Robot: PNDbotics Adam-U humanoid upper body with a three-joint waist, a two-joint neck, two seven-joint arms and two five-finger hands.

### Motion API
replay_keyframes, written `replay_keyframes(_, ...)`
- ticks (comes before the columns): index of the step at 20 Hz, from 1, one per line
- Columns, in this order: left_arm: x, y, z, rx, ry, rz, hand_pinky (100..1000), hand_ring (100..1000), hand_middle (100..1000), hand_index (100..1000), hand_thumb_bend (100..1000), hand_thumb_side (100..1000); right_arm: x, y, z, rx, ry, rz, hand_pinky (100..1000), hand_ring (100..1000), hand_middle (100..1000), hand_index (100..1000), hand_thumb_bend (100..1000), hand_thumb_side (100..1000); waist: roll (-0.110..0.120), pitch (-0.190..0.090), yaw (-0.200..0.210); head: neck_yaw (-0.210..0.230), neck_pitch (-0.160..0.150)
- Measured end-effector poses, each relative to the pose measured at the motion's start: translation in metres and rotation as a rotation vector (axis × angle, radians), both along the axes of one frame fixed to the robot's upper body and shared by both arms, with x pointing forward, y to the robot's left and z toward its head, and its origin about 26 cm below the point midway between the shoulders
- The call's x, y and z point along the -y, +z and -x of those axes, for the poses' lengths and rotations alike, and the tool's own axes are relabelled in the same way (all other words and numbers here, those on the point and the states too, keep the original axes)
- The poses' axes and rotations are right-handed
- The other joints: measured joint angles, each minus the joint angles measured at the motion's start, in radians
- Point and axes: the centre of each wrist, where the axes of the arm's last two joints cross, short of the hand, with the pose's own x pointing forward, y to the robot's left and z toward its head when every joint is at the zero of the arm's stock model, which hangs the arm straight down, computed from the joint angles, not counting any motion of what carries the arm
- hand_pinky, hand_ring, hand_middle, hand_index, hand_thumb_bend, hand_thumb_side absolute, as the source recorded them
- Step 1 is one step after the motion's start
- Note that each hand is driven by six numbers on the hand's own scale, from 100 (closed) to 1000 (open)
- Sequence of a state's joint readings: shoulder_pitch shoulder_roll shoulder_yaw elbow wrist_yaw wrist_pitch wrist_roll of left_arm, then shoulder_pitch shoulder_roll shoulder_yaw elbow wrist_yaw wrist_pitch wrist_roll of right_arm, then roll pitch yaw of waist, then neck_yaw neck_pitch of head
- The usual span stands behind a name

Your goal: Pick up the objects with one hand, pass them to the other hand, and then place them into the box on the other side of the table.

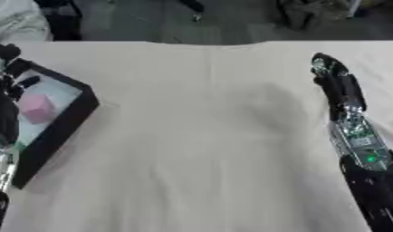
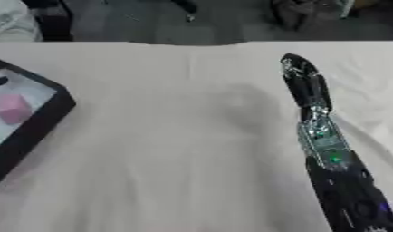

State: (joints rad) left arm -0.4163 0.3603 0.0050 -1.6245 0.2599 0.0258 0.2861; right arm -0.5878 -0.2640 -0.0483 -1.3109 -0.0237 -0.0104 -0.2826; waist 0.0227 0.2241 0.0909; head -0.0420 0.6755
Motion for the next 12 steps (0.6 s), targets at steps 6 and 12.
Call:
replay_keyframes(6, 0.010, 0.001, -0.002, 0.018, -0.006, 0.011, 803, 854, 893, 895, 193, 812, -0.001, 0.004, 0.005, 0.039, 0.012, 0.045, 879, 877, 814, 864, 100, 697, -0.010, 0.006, 0.006, -0.005, -0.001)
replay_keyframes(12, 0.013, 0.000, -0.002, 0.018, -0.009, 0.011, 799, 848, 878, 882, 191, 814, -0.002, 0.013, 0.011, 0.059, 0.023, 0.082, 877, 862, 787, 848, 100, 678, -0.016, 0.007, 0.009, -0.006, -0.001)
